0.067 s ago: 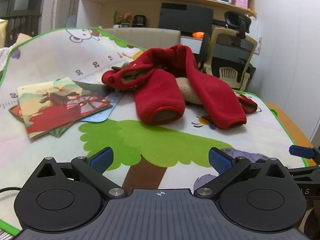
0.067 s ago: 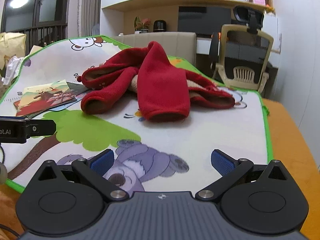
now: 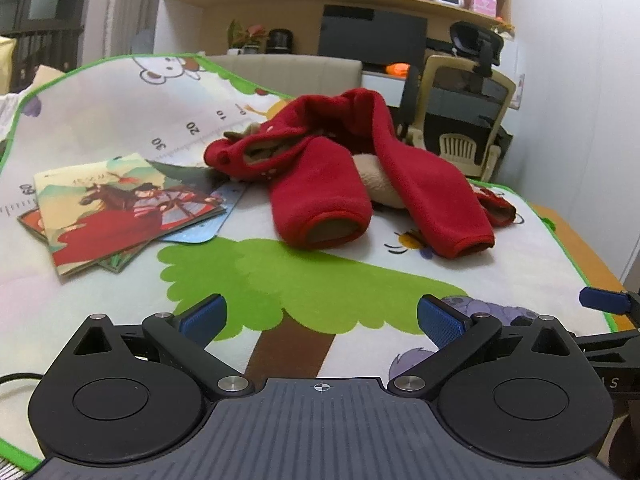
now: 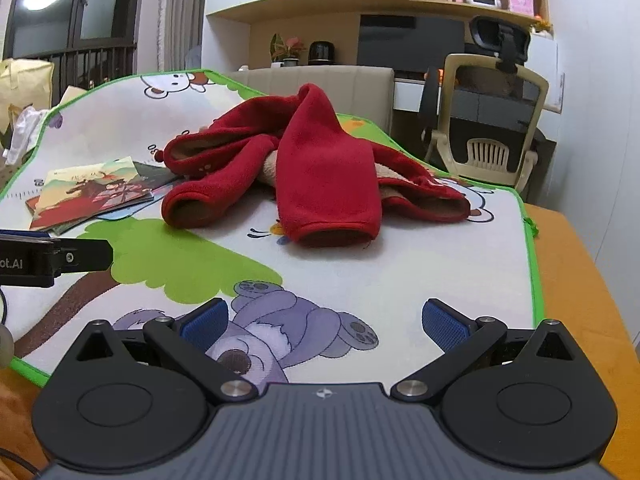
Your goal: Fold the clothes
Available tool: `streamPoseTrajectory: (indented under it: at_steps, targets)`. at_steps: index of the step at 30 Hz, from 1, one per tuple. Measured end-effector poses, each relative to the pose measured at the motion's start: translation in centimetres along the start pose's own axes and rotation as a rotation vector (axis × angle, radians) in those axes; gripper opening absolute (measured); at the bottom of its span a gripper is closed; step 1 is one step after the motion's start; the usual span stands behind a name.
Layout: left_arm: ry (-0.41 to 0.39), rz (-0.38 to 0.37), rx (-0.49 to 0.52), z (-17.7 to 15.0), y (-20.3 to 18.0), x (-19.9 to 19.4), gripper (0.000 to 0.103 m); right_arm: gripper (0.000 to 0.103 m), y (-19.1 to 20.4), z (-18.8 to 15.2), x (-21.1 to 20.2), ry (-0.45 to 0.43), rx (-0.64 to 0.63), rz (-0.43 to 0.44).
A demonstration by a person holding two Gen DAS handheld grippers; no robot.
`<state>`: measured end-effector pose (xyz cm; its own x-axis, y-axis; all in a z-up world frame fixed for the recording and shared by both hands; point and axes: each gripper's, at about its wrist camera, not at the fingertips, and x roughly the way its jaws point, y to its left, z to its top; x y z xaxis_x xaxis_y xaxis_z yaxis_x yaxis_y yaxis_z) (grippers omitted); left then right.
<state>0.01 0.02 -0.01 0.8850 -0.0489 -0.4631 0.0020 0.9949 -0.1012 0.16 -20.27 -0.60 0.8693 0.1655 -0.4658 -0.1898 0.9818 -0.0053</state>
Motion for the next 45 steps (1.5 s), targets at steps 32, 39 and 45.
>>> streamPoseTrajectory:
  at_steps: [32, 39, 45]
  targets:
    - [0.033, 0.013, 0.016, -0.3, -0.1, 0.6, 0.103, 0.103, 0.4, 0.7, 0.3, -0.011, -0.007, -0.027]
    - [0.042, 0.014, 0.017, -0.4, -0.1, 0.7, 0.103, 0.103, 0.4, 0.7, 0.3, -0.008, -0.008, -0.024]
    - [0.043, 0.016, 0.020, -0.3, -0.1, 0.8, 0.103, 0.103, 0.4, 0.6, 0.4, -0.006, -0.006, -0.018]
